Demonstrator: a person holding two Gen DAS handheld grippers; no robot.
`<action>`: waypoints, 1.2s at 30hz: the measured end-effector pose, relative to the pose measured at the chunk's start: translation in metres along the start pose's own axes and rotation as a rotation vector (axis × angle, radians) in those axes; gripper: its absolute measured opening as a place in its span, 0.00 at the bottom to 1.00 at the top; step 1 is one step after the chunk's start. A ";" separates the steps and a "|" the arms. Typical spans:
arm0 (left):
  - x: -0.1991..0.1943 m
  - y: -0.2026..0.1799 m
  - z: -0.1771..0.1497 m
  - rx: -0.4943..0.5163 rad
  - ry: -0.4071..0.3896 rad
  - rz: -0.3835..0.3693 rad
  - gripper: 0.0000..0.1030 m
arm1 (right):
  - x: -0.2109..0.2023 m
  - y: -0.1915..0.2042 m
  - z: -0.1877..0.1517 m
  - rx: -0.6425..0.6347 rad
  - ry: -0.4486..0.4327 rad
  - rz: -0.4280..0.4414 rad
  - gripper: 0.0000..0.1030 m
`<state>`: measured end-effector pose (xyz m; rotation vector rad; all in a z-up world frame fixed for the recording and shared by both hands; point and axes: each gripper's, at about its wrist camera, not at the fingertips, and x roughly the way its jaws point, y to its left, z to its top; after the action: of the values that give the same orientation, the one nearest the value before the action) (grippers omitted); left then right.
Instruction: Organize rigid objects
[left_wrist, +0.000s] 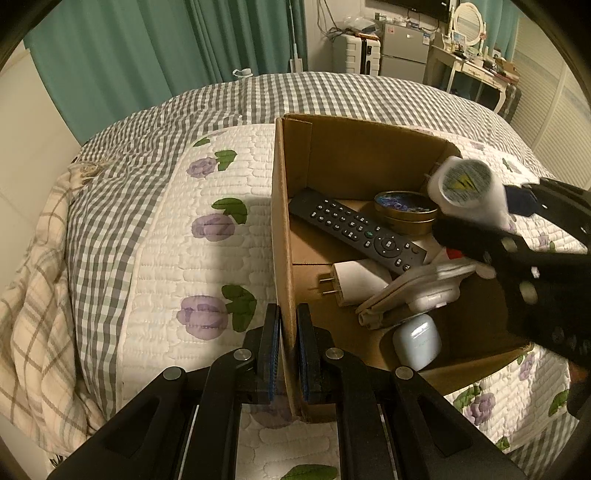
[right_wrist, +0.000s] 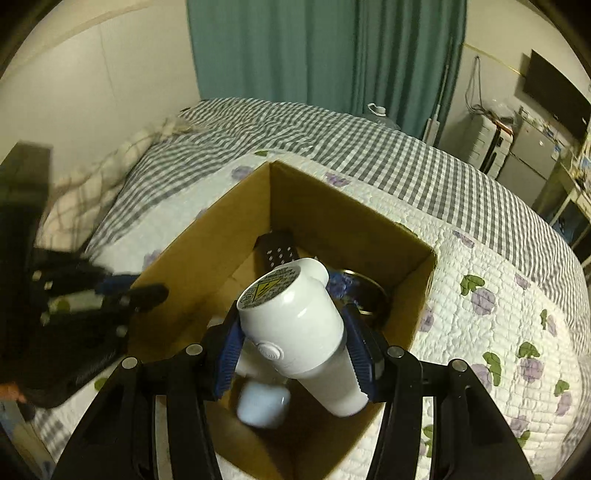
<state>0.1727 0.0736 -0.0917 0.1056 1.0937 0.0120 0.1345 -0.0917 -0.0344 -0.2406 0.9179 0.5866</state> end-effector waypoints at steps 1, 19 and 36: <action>0.000 0.000 0.001 0.000 0.000 0.001 0.08 | 0.002 -0.002 0.001 0.011 -0.002 0.000 0.50; 0.002 0.000 0.003 -0.004 0.002 -0.007 0.08 | -0.014 -0.014 0.003 0.062 -0.145 -0.099 0.85; -0.046 -0.003 0.001 -0.010 -0.072 0.004 0.08 | -0.092 -0.025 -0.046 0.115 -0.229 -0.246 0.90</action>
<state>0.1523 0.0673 -0.0506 0.0984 1.0215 0.0167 0.0752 -0.1664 0.0111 -0.1755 0.6850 0.3243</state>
